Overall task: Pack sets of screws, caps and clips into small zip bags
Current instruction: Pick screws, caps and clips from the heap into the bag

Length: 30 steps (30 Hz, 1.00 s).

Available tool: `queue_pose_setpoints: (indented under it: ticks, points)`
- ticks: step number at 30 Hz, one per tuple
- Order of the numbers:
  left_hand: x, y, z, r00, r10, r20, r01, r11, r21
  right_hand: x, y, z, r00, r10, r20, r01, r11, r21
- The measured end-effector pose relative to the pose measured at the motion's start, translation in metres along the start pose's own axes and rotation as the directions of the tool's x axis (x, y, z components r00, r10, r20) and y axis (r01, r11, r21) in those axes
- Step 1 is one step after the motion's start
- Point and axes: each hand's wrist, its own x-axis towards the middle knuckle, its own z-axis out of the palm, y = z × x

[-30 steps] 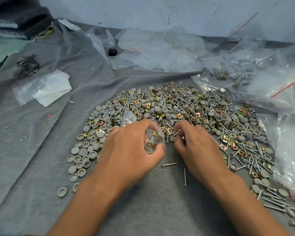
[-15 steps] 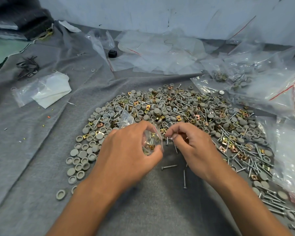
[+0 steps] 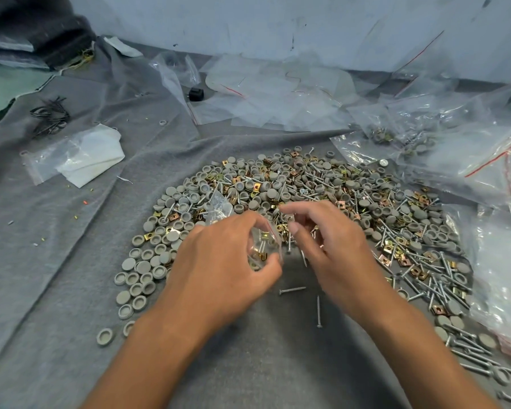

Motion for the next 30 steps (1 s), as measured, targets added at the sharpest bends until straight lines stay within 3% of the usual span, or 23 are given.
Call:
queue_pose_setpoints:
  ticks: [4, 9, 13, 15, 18, 20, 23, 26, 30]
  points:
    - [0.000, 0.001, -0.001, 1.000, -0.002, -0.003, 0.002, 1.000, -0.012, 0.000, 0.008, 0.017, 0.995, 0.069, 0.079, -0.055, 0.985, -0.164]
    - [0.001, -0.001, -0.002, 1.000, -0.001, -0.005, 0.001, 1.000, -0.009, -0.001, 0.007, 0.021, 0.987, -0.095, 0.133, 0.133, 0.937, -0.323]
    - [0.001, -0.002, -0.002, 1.000, 0.003, 0.002, -0.002, 1.000, -0.016, -0.002, 0.011, 0.017, 0.994, -0.067, 0.085, 0.093, 0.928, -0.359]
    - [0.001, -0.002, -0.002, 1.000, 0.002, 0.003, -0.002, 1.000, -0.013, -0.003, 0.012, 0.015, 0.999, 0.025, 0.026, -0.018, 0.973, -0.229]
    - [0.001, -0.002, -0.001, 1.000, -0.002, 0.002, 0.002, 1.000, -0.002, 0.003, 0.008, 0.004, 0.973, 0.231, -0.002, -0.223, 0.942, 0.250]
    - [0.001, -0.002, 0.000, 1.000, 0.003, 0.004, -0.003, 1.000, 0.011, 0.006, 0.000, -0.006, 0.965, 0.259, 0.043, -0.239, 0.798, 0.554]
    - [0.002, -0.001, 0.001, 1.000, 0.006, 0.002, -0.006, 1.000, 0.014, 0.003, -0.014, -0.011, 0.985, 0.165, 0.053, -0.158, 0.723, 0.672]
    - [0.002, -0.001, 0.001, 1.000, 0.011, -0.001, -0.011, 1.000, 0.011, -0.002, -0.022, -0.013, 0.993, 0.117, -0.021, -0.082, 0.798, 0.598]
    - [0.001, 0.001, 0.001, 1.000, 0.014, 0.010, -0.014, 1.000, -0.011, -0.005, -0.025, -0.012, 0.991, -0.037, -0.130, 0.068, 0.968, 0.240]
